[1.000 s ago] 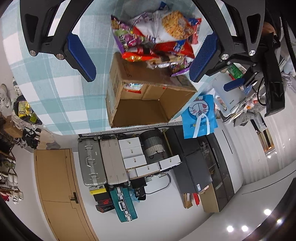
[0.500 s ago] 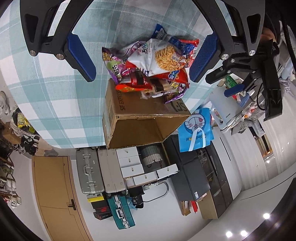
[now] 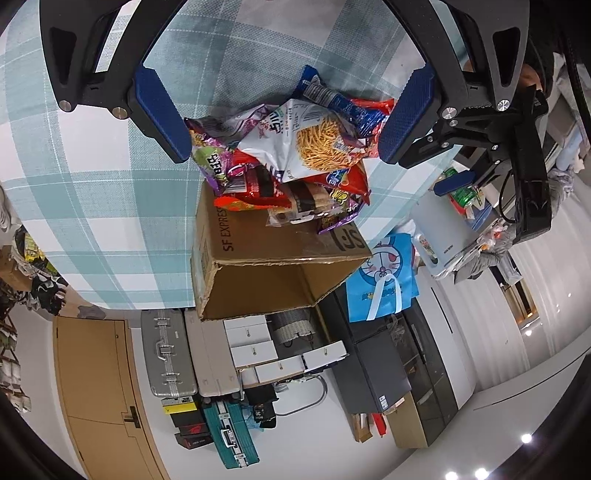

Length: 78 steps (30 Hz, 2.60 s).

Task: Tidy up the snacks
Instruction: 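Move both tools back toward the remaining snack pile, then grasp the orange chip bag with the right gripper while the left gripper grasps the red wafer pack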

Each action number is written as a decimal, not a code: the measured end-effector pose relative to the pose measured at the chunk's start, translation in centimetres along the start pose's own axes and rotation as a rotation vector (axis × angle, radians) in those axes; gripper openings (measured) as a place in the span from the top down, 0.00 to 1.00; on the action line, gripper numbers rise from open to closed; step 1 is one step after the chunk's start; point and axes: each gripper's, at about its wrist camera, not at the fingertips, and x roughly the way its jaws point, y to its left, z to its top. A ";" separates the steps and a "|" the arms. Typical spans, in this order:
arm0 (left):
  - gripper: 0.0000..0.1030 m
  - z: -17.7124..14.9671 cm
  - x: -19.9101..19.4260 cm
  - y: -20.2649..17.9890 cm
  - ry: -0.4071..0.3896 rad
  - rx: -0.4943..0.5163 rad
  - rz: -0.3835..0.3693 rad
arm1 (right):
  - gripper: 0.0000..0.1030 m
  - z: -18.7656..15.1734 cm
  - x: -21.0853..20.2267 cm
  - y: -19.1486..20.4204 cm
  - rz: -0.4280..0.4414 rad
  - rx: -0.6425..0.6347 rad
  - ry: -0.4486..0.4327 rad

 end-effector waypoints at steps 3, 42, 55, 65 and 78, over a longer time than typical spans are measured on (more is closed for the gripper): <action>0.01 -0.3 0.1 -0.1 0.001 0.013 0.000 | 0.01 -0.3 0.4 0.4 0.001 -0.018 0.016; 0.01 -1.7 4.1 -0.5 0.110 0.015 -0.032 | 0.01 -1.4 5.7 -0.2 0.103 0.107 0.097; 0.01 -1.7 4.3 -0.6 0.107 0.024 -0.029 | 0.30 -1.4 3.9 -0.6 0.164 0.108 0.008; 0.01 -1.8 4.1 -0.8 0.105 0.024 -0.030 | 0.35 -1.1 2.2 -1.0 0.231 0.135 -0.071; 0.01 -2.0 4.8 -2.1 0.163 0.043 -0.080 | 0.34 -0.6 0.8 -1.7 0.218 0.151 -0.103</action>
